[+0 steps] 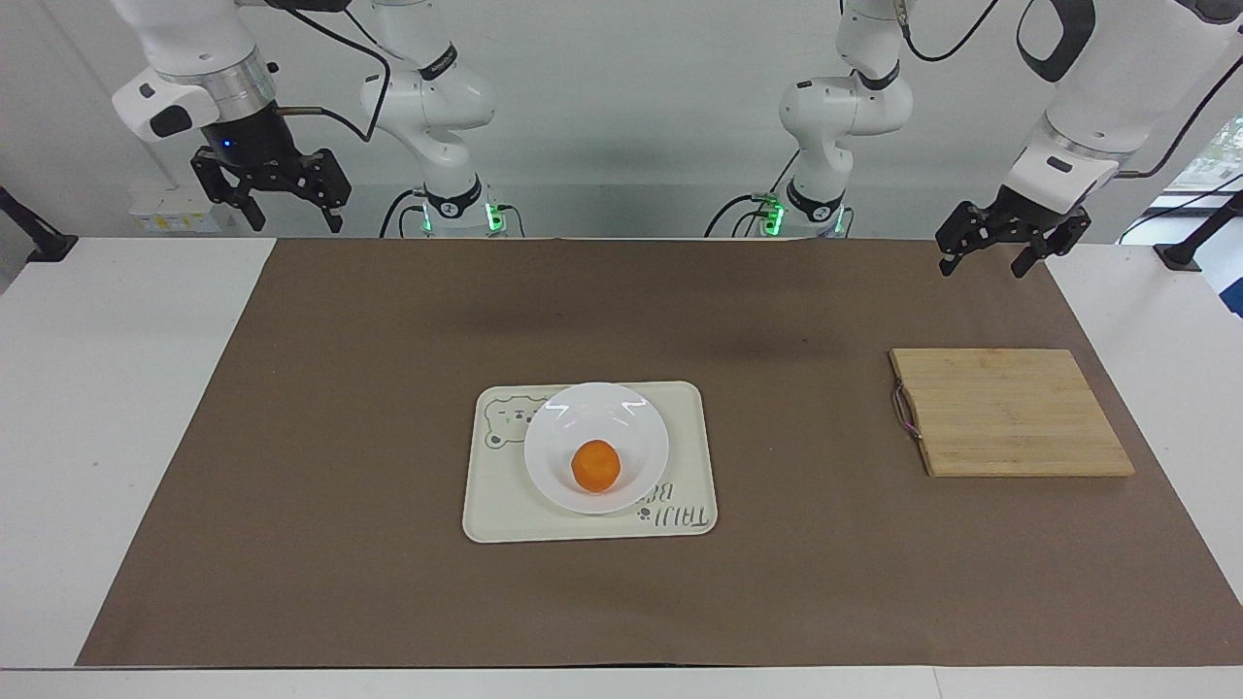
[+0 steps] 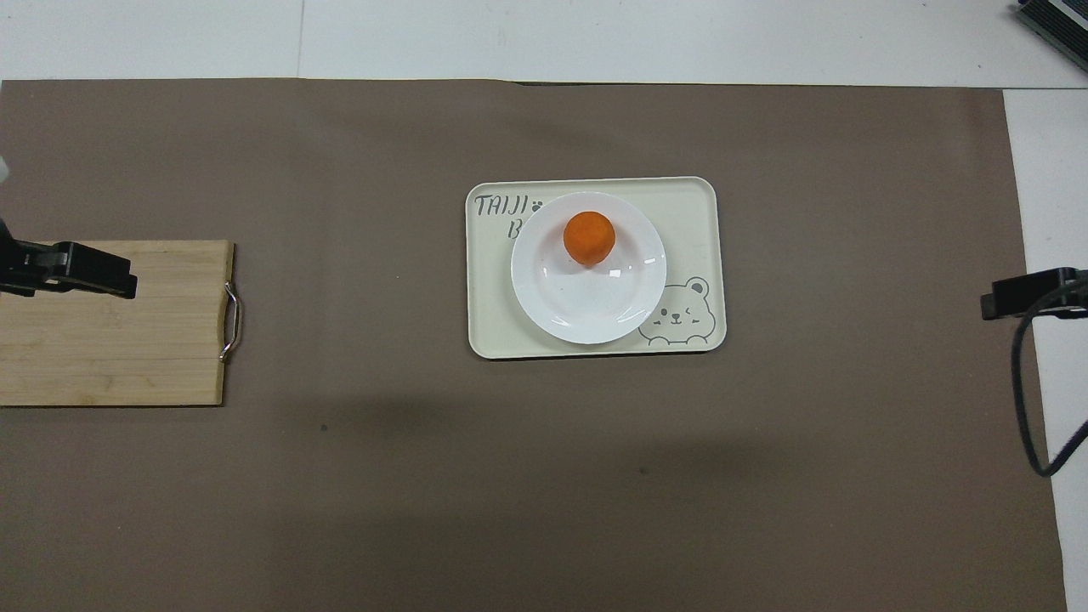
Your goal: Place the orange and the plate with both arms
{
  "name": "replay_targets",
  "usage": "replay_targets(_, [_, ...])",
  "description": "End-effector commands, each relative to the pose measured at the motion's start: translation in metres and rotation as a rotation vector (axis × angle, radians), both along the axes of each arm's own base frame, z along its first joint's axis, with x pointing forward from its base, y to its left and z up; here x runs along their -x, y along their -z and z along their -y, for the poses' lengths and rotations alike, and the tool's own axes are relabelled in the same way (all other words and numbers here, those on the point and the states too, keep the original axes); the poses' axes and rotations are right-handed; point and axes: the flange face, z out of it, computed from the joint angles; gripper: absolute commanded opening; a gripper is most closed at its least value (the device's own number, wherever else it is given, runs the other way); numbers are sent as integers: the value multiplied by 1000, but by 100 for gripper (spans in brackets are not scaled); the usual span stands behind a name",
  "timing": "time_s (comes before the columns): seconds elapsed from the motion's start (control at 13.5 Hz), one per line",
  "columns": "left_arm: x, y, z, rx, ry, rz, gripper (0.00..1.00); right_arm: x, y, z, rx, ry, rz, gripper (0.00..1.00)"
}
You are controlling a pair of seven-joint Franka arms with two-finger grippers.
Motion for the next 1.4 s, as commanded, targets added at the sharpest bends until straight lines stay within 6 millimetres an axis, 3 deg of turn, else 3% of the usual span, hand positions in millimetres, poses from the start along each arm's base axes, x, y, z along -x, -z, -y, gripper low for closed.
replay_targets(0.0, [-2, -2, -2, -7, 10, 7, 100, 8, 5, -1, 12, -1, 4, 100])
replay_targets(1.33, [-2, -2, -2, -7, 10, 7, 100, 6, -1, -6, -22, 13, -10, 100])
